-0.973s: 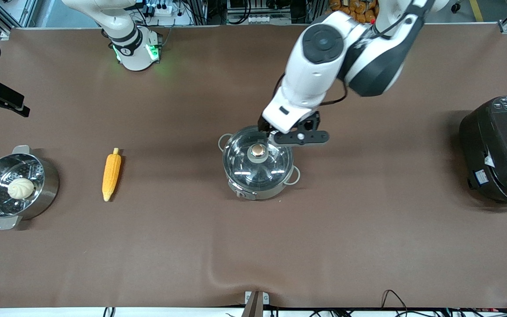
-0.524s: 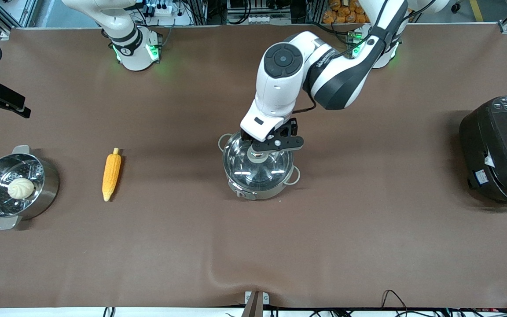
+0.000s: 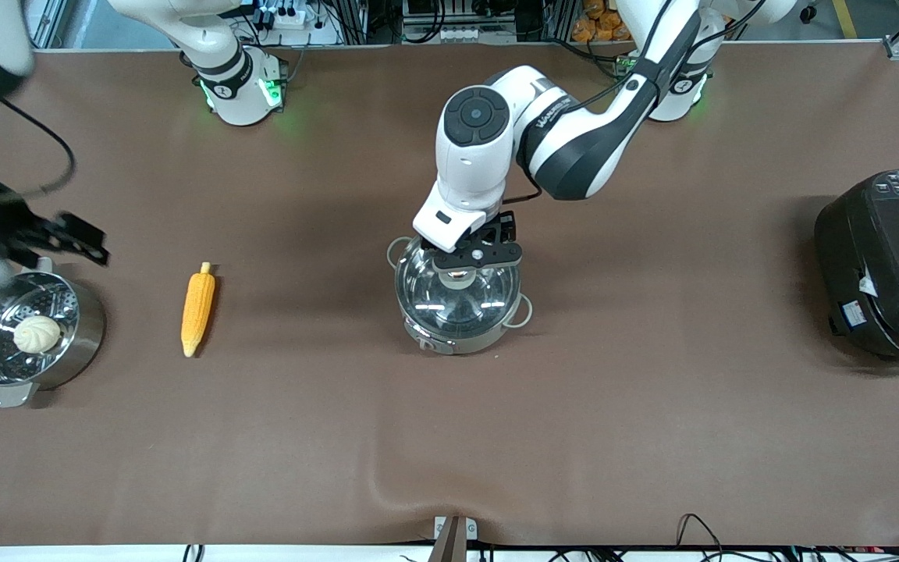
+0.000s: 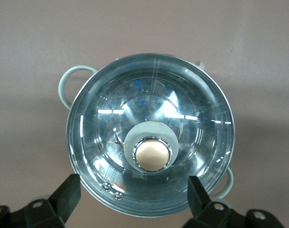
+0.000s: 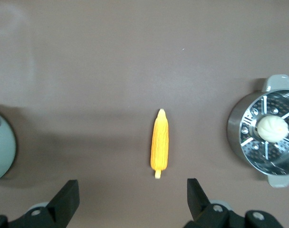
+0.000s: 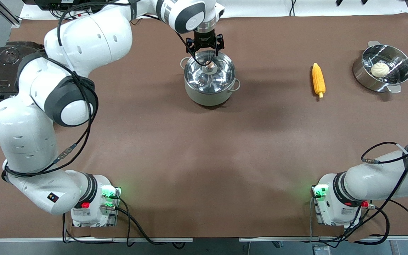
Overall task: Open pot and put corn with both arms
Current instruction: 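Grasp the lid knob with the left gripper while the right gripper reaches the corn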
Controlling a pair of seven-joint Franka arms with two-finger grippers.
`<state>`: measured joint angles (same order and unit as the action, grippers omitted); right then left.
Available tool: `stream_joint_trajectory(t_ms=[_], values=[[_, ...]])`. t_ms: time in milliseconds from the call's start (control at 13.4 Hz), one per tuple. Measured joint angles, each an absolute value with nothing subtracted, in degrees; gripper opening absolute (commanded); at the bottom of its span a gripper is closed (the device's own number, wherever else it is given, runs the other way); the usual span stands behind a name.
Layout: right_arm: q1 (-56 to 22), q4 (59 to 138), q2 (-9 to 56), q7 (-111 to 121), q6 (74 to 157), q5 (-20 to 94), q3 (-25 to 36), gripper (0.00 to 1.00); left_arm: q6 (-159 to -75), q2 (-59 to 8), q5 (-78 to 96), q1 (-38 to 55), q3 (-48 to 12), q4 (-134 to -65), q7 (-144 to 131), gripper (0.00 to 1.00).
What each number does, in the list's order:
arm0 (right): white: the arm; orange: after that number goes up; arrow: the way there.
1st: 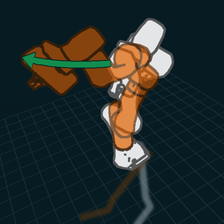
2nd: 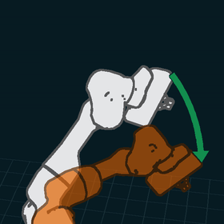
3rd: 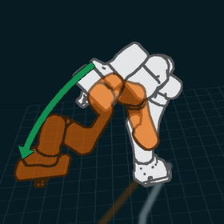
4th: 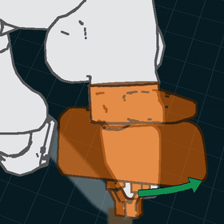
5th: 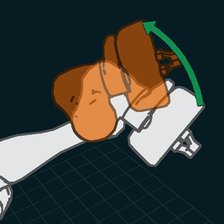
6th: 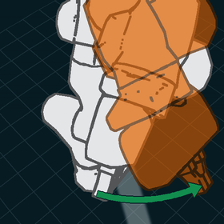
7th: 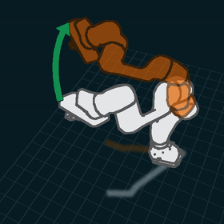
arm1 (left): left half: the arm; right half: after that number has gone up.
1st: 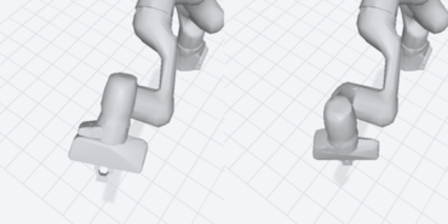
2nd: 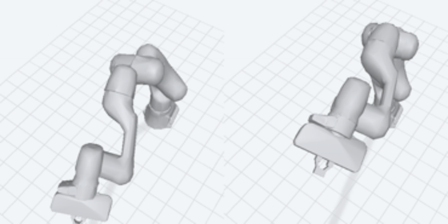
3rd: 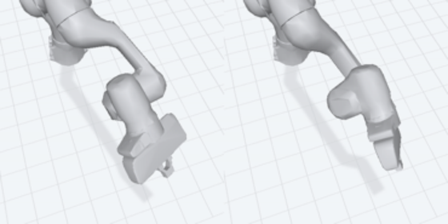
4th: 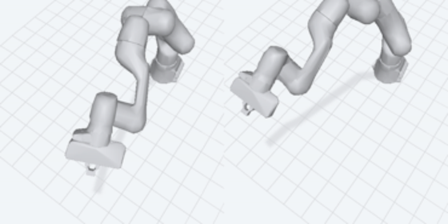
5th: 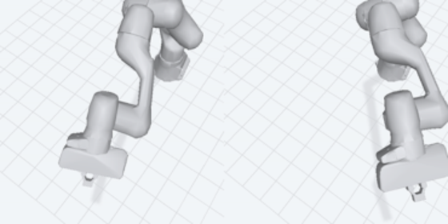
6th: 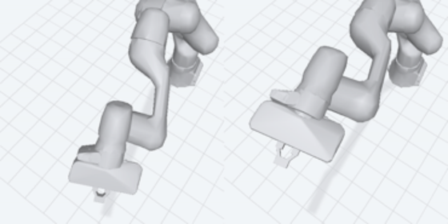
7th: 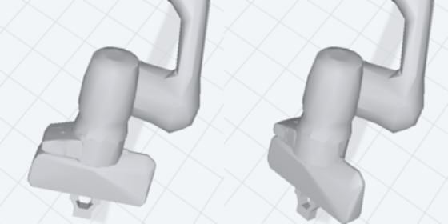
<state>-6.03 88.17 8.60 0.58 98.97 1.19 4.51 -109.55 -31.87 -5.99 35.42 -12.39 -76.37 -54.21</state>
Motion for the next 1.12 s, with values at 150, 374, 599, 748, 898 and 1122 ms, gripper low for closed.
stream_joint_trajectory(t_ms=[150, 374, 599, 748, 898, 1122], values=[[-5.98, 94.99, 9.01, 0.6, 106.6, 1.19, 4.75, 1.0, -111.2, -32.76, -6.0, 35.41, -12.22, -76.36, -54.23, 0.93], [-5.45, 106.74, 9.3, 0.62, 119.36, 1.19, 5.11, 1.0, -114.47, -35.01, -6.26, 35.41, -12.05, -76.34, -54.23, 0.9], [-3.36, 118.21, 9.55, 2.08, 130.85, 1.19, 5.37, 1.0, -115.51, -36.66, -7.47, 35.42, -12.02, -76.31, -54.23, 0.89], [-3.26, 121.99, 9.9, 2.38, 131.64, 1.19, 5.39, 1.0, -115.53, -36.84, -7.84, 35.45, -12.02, -76.3, -54.23, 0.86], [-3.25, 124.39, 11.58, 2.45, 133.05, 1.19, 5.41, 1.0, -115.52, -36.86, -7.97, 35.56, -12.02, -76.28, -54.23, 0.82], [-3.26, 127.86, 15.25, 2.77, 144.02, 1.19, 5.31, 1.0, -115.52, -37.49, -7.99, 36.15, -12.03, -76.31, -54.3, 0.76]])
